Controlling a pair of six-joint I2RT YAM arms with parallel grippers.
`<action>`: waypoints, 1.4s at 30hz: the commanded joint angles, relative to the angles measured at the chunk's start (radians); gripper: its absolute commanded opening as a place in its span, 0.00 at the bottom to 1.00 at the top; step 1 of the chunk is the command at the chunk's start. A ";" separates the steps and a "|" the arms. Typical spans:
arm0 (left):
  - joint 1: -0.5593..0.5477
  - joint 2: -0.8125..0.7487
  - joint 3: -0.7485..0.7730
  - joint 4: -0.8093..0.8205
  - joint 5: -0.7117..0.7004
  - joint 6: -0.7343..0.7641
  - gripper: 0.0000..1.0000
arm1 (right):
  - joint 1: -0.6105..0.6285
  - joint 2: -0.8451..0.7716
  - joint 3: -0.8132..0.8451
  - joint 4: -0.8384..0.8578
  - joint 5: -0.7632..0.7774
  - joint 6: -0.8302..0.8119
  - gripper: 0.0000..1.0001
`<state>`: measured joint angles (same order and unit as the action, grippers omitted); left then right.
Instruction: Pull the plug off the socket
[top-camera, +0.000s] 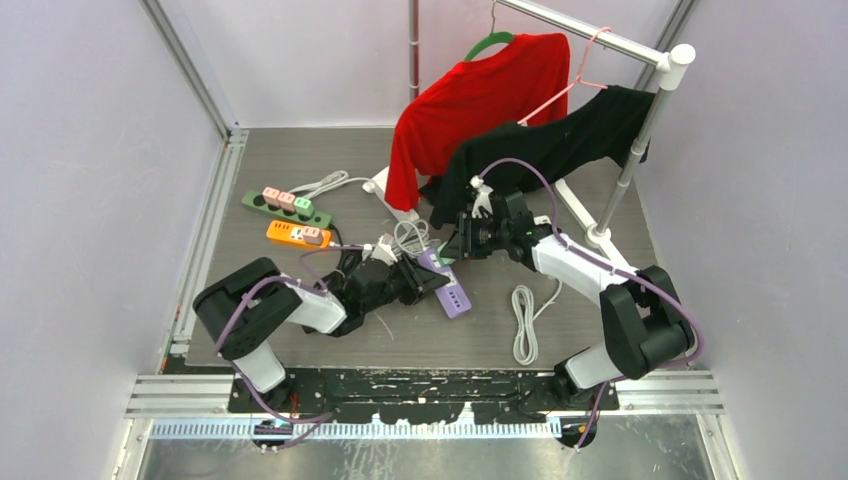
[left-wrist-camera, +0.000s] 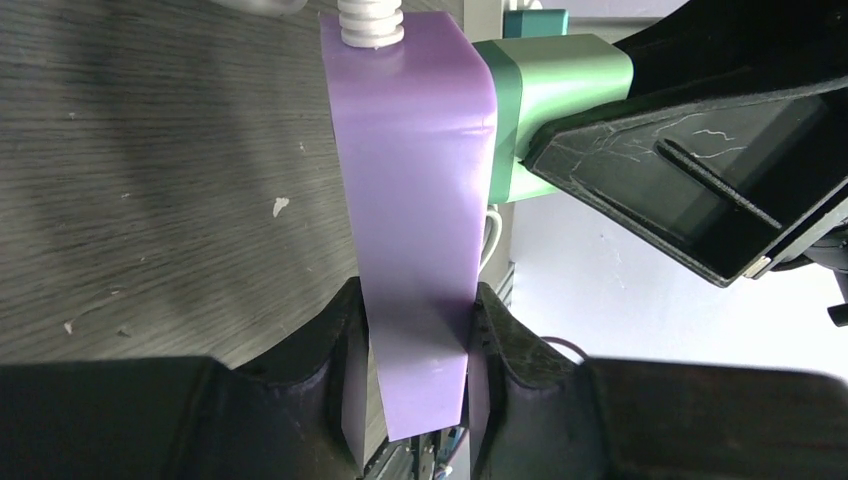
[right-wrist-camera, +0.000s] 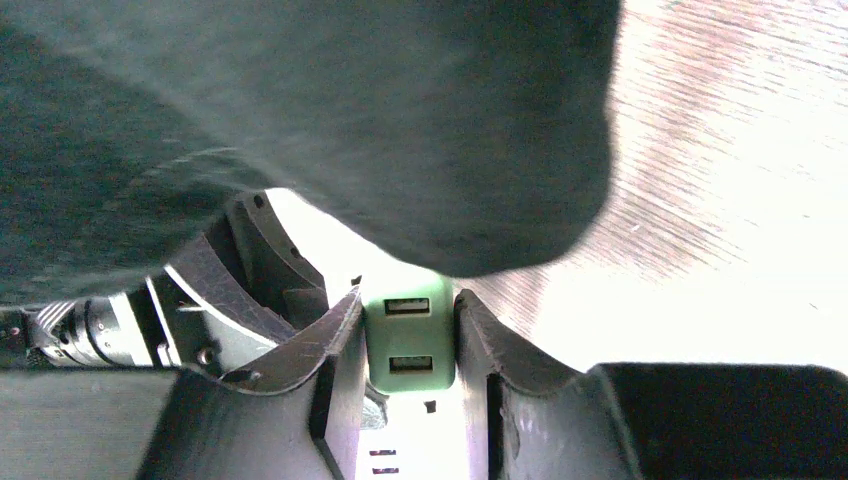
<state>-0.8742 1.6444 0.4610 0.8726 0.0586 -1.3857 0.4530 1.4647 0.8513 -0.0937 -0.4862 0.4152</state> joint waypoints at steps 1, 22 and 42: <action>-0.004 0.057 0.009 0.173 0.051 -0.036 0.00 | 0.014 -0.017 0.018 0.092 -0.043 0.091 0.01; 0.100 0.034 -0.132 0.232 0.128 0.114 0.00 | -0.093 -0.015 0.027 0.079 -0.262 -0.055 0.01; 0.073 -0.111 -0.027 -0.299 0.059 0.182 0.00 | -0.055 -0.056 0.012 0.125 -0.159 0.025 0.01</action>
<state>-0.8513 1.5791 0.5297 0.6048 0.0975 -1.2144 0.4564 1.4429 0.8204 -0.0807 -0.4572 0.3820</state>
